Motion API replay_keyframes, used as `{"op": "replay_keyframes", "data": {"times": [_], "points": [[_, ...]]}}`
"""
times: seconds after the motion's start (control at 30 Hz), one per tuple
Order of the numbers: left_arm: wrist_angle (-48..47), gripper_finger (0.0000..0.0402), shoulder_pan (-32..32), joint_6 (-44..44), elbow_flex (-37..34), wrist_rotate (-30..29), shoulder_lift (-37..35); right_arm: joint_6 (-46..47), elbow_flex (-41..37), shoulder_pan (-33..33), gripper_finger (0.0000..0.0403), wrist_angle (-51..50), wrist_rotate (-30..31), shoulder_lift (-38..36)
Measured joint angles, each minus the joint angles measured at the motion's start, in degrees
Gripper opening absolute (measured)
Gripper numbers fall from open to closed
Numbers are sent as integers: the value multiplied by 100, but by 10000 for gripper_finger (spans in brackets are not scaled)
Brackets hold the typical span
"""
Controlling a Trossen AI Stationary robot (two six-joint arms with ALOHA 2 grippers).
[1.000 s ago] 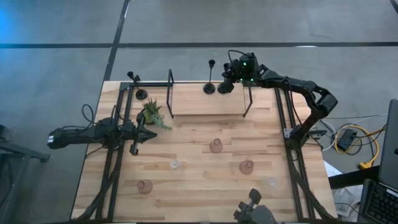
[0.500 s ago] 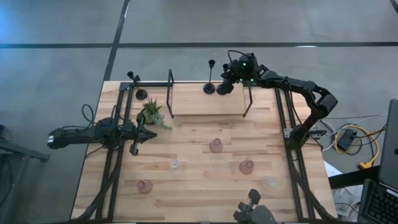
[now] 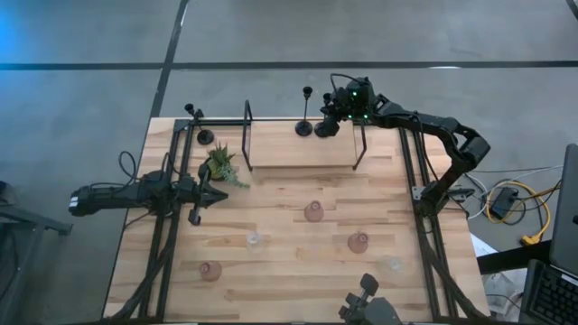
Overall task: Pick & Place candle stick holders
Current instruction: Put the bottom black candle holder on the shelf aligned with the other black candle holder, then put the black candle holder on the shelf aligned with the other black candle holder
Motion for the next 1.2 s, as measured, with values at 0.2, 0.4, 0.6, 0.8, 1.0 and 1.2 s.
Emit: {"op": "replay_keyframes", "data": {"times": [0.2, 0.4, 0.6, 0.8, 1.0, 1.2], "points": [[0, 23, 1, 0, 1, 1, 0, -46, -4, 0, 11, 35, 2, 0], [0, 23, 0, -2, 0, 0, 0, -42, -13, -2, 11, 112, 7, 2], [1, 23, 0, 0, 0, 0, 0, -57, -88, -2, 11, 170, 9, 0], [0, 23, 1, 0, 2, 0, 0, -33, -103, -2, 16, 171, 9, -7], [0, 23, 0, 0, 0, 0, 0, -6, -122, -2, 49, 198, 20, 4], [0, 23, 2, 0, 2, 0, 1, 96, -122, -2, 111, 236, 20, 2]]}}
